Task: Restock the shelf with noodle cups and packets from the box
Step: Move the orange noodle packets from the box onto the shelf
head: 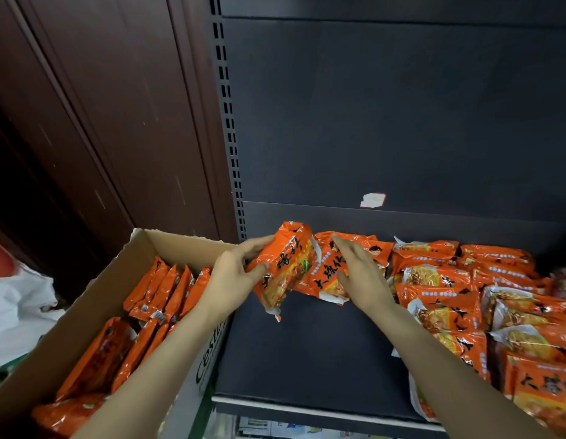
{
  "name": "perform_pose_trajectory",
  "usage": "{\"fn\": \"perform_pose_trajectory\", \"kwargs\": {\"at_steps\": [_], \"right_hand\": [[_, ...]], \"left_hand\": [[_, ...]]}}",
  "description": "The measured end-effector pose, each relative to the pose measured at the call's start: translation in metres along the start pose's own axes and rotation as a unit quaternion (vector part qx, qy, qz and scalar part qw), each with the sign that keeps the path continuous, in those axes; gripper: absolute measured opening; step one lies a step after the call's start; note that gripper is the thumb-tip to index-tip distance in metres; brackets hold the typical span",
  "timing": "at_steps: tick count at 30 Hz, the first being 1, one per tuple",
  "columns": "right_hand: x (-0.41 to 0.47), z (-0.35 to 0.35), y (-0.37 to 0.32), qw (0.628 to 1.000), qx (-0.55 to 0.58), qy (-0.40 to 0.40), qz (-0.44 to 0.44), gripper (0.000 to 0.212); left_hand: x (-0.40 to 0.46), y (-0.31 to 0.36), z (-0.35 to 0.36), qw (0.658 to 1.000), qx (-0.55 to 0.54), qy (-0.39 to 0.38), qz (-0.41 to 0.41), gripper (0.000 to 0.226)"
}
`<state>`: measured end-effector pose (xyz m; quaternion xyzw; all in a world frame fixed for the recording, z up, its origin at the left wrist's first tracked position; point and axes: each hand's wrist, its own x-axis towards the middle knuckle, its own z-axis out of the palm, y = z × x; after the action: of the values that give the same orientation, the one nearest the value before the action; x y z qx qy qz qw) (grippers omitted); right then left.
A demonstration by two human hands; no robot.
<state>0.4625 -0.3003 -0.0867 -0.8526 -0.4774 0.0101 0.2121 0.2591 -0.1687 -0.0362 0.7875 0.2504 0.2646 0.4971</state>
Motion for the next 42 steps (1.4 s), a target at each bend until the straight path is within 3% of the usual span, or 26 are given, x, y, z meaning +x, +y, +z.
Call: {"fn": "perform_pose_trajectory", "kwargs": {"at_steps": [6, 8, 10, 12, 17, 20, 23, 26, 34, 42], "right_hand": [[-0.014, -0.010, -0.012, 0.990, 0.133, 0.049, 0.000, 0.052], [-0.020, -0.013, -0.019, 0.963, 0.266, 0.012, 0.040, 0.050], [-0.023, -0.012, -0.020, 0.942, 0.328, -0.026, 0.069, 0.057], [-0.023, -0.007, -0.015, 0.946, 0.311, -0.011, 0.087, 0.061], [-0.015, -0.002, -0.003, 0.979, 0.177, 0.043, 0.088, 0.048], [-0.009, 0.000, 0.000, 0.993, 0.084, 0.038, 0.069, 0.047], [-0.006, 0.004, 0.003, 0.997, 0.013, 0.042, 0.063, 0.048], [-0.006, 0.010, 0.009, 0.997, -0.036, 0.049, 0.049, 0.047], [-0.007, 0.016, 0.022, 0.995, -0.084, 0.019, 0.050, 0.052], [-0.013, 0.014, 0.003, 0.996, -0.027, 0.077, 0.038, 0.044]], "left_hand": [[-0.009, -0.007, -0.005, 0.988, -0.148, -0.022, -0.042, 0.045], [-0.008, -0.015, 0.004, 0.982, -0.169, -0.040, -0.068, 0.045], [-0.007, -0.023, 0.021, 0.978, -0.177, -0.058, -0.090, 0.046], [-0.003, -0.034, 0.038, 0.979, -0.164, -0.068, -0.098, 0.047], [0.015, -0.059, 0.069, 0.991, -0.079, -0.052, -0.098, 0.052], [0.030, -0.068, 0.080, 0.991, -0.041, -0.039, -0.121, 0.071], [0.043, -0.073, 0.089, 0.989, -0.052, -0.056, -0.126, 0.084], [0.052, -0.075, 0.094, 0.981, -0.097, -0.075, -0.150, 0.083], [0.052, -0.079, 0.116, 0.972, -0.132, -0.090, -0.173, 0.074], [0.046, -0.060, 0.105, 0.991, 0.051, -0.036, -0.123, 0.066]]}}
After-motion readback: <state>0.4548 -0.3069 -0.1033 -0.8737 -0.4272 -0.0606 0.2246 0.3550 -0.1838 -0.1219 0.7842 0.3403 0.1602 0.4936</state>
